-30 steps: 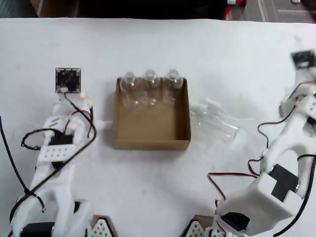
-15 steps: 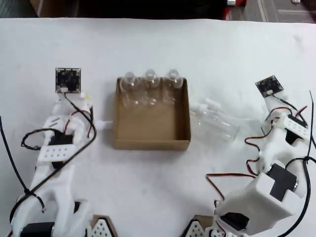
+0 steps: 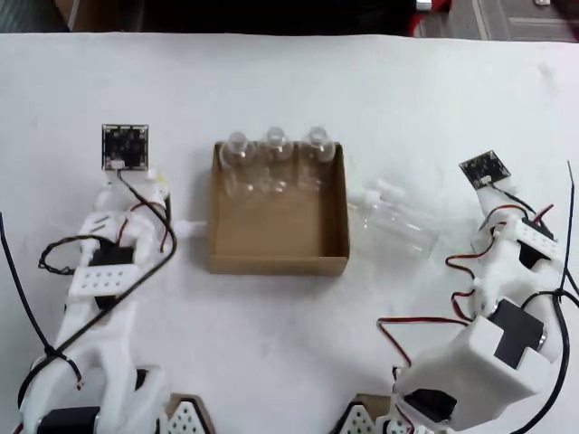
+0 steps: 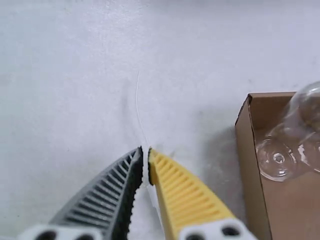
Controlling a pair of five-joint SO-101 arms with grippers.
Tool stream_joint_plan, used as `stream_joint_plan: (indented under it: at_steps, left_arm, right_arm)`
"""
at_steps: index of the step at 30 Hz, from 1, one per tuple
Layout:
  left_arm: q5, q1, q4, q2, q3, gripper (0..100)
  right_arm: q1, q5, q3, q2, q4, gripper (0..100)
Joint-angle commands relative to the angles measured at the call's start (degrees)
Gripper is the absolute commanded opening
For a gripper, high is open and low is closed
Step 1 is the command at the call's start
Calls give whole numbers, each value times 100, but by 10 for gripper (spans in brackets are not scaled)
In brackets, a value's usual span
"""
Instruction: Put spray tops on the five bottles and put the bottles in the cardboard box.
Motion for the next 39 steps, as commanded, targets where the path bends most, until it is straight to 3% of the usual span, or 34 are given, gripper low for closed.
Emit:
stream_joint_plan:
  at_steps: [1,12,17,22,27,32,39]
  left_arm:
    - [-62,48,-167,-31,-149,20]
    - [-62,48,-167,-31,-158,20]
    - [-62,48,-176,-31,-158,20]
    - [-62,57,-176,-31,-158,20]
    - [-62,57,-176,-31,-158,20]
    - [-62,48,-176,-31,-158,20]
    - [-62,48,-176,-31,-158,20]
  right_arm:
    - [-48,26,-35,-356,-119,290]
    - [-127,18,-70,-382,13,290]
    - [-259,18,-114,-857,892,282]
    - [-576,9,-369,-1877,2070,198]
    - [-716,-325,-686,-2352,2308,161]
    - [-708,-800,-1433,-1859,2440,176]
    - [-1015,-826,-3534,-119,3644,173]
